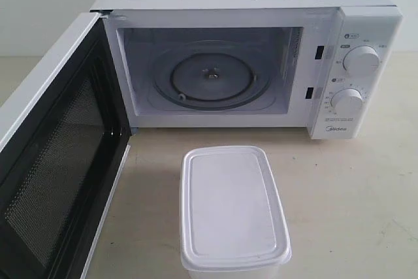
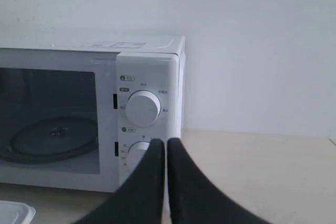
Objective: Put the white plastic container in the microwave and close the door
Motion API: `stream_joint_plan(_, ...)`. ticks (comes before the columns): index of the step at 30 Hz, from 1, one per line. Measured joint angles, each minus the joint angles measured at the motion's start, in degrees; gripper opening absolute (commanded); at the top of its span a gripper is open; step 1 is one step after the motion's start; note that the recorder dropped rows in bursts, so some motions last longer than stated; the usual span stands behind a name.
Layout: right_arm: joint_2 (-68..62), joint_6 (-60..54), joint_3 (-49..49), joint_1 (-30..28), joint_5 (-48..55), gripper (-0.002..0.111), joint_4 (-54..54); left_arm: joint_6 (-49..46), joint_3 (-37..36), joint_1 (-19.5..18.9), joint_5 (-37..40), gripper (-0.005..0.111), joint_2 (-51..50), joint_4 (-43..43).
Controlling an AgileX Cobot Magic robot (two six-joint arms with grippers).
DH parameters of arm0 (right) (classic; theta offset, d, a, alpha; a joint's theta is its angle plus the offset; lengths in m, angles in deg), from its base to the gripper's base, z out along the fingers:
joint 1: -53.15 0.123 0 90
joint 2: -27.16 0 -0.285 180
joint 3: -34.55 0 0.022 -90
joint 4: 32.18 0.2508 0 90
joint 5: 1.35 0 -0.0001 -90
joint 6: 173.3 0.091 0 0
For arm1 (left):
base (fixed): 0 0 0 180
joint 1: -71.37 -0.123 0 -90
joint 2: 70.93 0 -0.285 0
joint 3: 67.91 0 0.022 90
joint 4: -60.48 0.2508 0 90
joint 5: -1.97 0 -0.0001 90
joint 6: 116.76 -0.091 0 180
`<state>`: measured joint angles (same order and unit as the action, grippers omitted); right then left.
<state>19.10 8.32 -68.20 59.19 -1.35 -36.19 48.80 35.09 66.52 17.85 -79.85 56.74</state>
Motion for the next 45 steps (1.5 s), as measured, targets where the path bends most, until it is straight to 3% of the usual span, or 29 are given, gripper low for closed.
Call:
stream_joint_plan(34,0.0,-2.7,-0.1,0.0,-1.6,0.0,-0.3,0.0,0.0,0.0,0.0,0.004,0.0,0.0)
stream_joint_plan(37,0.1,-0.5,-4.7,0.0,0.9,0.0,-0.3,0.0,0.0,0.0,0.0,0.004,0.0,0.0)
stream_joint_plan(45,0.2,6.6,-25.4,0.0,22.9,0.0,-0.3,0.0,0.0,0.0,0.0,0.004,0.0,0.0)
